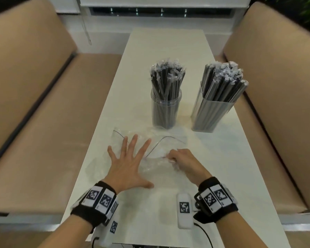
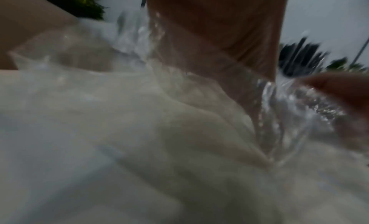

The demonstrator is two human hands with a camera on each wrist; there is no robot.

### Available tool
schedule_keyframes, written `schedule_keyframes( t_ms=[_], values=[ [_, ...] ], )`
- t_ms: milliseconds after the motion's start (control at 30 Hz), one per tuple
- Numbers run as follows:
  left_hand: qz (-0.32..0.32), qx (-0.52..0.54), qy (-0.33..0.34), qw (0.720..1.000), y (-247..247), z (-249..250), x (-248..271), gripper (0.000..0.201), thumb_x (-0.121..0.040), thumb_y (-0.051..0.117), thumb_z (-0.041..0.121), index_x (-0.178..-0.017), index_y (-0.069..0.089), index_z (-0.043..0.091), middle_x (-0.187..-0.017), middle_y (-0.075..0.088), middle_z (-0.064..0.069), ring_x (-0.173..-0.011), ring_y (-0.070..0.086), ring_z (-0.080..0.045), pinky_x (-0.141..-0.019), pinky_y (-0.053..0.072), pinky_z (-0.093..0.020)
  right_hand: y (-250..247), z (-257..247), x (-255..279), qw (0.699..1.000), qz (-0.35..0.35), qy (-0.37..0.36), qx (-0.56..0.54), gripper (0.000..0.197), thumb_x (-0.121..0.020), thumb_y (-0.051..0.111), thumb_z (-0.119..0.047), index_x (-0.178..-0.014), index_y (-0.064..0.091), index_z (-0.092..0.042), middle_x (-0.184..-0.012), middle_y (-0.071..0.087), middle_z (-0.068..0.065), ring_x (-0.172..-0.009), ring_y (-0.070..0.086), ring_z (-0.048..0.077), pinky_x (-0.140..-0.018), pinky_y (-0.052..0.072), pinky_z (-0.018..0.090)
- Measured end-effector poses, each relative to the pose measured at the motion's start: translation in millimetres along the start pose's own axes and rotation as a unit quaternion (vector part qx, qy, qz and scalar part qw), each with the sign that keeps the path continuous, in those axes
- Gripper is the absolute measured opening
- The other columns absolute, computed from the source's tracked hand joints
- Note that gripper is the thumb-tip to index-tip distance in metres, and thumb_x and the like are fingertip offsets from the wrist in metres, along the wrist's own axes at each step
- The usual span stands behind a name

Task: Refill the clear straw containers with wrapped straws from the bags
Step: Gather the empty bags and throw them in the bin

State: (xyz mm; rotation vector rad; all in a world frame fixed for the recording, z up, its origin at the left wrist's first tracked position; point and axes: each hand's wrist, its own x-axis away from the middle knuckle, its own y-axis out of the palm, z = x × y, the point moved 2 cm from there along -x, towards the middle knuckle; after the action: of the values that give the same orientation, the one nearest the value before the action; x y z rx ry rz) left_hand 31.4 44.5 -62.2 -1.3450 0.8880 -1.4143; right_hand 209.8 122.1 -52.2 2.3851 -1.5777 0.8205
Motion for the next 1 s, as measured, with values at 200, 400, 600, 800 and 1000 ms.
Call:
schedule_keyframes(
  t_ms=[200,400,600,800,1000],
  values=[
    [-0.015,0.115,-0.070,0.991,5,-32,-8,0.116,-0.059,0.067,0.075,-0.149,-0.002,0.051,-0.153,0.018,0.001,-0.145,0.023,-0.022,-0.105,0.025,-0.064,17,-9,5,0.993,0.039,-0.057,0.098,0.010,-0.086,0.060,-0.010,-0.089,0.051,-0.011,-0.071,0.044,0.003,-0.061,0.041,0.017,-0.052,0.031,0.025],
    [0.124,0.408,-0.053,0.903,-13,-74,-1,0.055,-0.068,0.074,0.005,-0.117,0.058,0.023,-0.103,0.058,-0.007,-0.096,0.060,-0.025,-0.073,0.042,-0.024,65,-9,27,0.998,-0.041,0.000,0.050,0.090,-0.081,0.073,-0.044,-0.149,0.015,-0.037,-0.127,0.053,0.004,-0.108,0.057,0.022,-0.077,0.052,0.031],
    [0.101,0.691,0.034,0.715,-47,-124,46,0.067,-0.077,0.074,-0.007,-0.119,0.050,0.041,-0.110,0.061,0.005,-0.086,0.067,0.001,-0.071,0.059,-0.025,171,-48,44,0.948,-0.211,-0.028,-0.238,0.039,-0.094,0.061,-0.027,-0.128,0.060,-0.008,-0.110,0.070,0.012,-0.094,0.069,0.027,-0.081,0.056,0.046],
    [-0.036,0.386,0.168,0.906,-81,-259,90,0.143,-0.056,0.092,0.029,-0.141,-0.018,0.062,-0.152,-0.013,0.017,-0.133,-0.006,0.018,-0.111,0.019,-0.019,289,-77,40,0.966,-0.113,-0.008,-0.233,0.017,-0.093,0.049,0.004,-0.085,0.064,0.003,-0.073,0.063,0.013,-0.058,0.066,0.017,-0.052,0.053,0.027],
    [0.013,0.449,0.113,0.886,-50,-350,103,0.083,-0.064,0.084,0.013,-0.129,0.048,0.049,-0.117,0.066,0.014,-0.107,0.060,0.005,-0.089,0.049,-0.016,374,-73,31,0.991,-0.107,-0.044,-0.074,0.041,-0.090,0.067,-0.023,-0.129,0.056,-0.012,-0.120,0.069,0.008,-0.106,0.067,0.023,-0.088,0.058,0.037]
  ],
)
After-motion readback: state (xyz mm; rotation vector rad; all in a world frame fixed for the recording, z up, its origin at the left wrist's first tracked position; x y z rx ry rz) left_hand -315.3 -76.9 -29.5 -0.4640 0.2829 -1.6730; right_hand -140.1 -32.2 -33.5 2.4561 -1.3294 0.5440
